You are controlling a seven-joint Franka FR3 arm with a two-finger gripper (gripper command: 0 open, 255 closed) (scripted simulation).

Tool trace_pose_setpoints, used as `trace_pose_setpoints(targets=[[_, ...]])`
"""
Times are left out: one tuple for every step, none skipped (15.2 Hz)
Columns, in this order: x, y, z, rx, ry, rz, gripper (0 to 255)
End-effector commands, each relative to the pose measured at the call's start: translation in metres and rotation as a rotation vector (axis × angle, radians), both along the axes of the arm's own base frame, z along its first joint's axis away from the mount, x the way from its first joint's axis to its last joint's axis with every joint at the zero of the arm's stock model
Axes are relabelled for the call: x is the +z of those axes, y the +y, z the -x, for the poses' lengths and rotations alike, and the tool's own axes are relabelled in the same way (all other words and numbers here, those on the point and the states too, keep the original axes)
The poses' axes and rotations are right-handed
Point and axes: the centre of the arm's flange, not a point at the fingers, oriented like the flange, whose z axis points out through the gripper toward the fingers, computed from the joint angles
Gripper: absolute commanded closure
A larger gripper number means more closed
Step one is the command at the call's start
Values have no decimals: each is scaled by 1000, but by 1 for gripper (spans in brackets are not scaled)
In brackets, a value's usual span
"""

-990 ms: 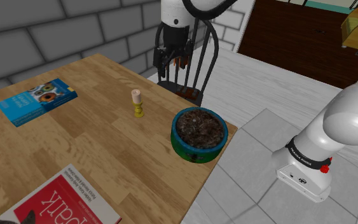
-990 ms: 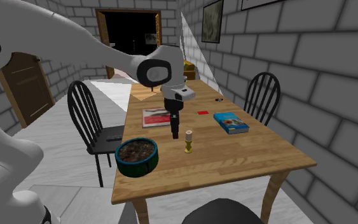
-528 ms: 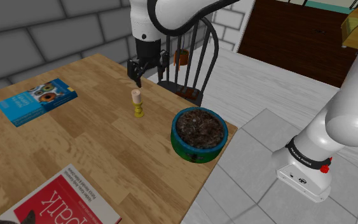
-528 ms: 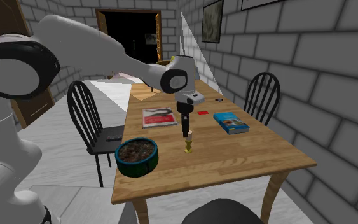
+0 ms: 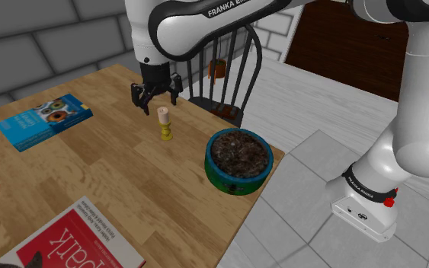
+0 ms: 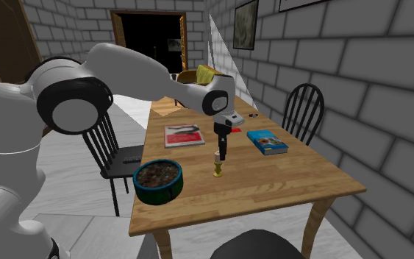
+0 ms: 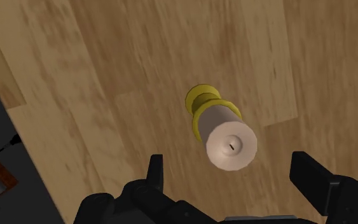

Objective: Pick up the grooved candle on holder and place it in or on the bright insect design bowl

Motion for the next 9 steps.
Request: trace_pose_setpoints(targets=[[-11,0,0,-1,0,0,0],[-16,0,0,-1,0,0,0],[-22,0,-1,-1,0,0,0],[-30,1,-1,-1,0,0,0],[-30,0,-1,-1,0,0,0],[-30,0,-1,-1,0,0,0],[-30,1,-1,-1,0,0,0],[-30,1,-1,-1,0,0,0],[-30,1,-1,-1,0,0,0]])
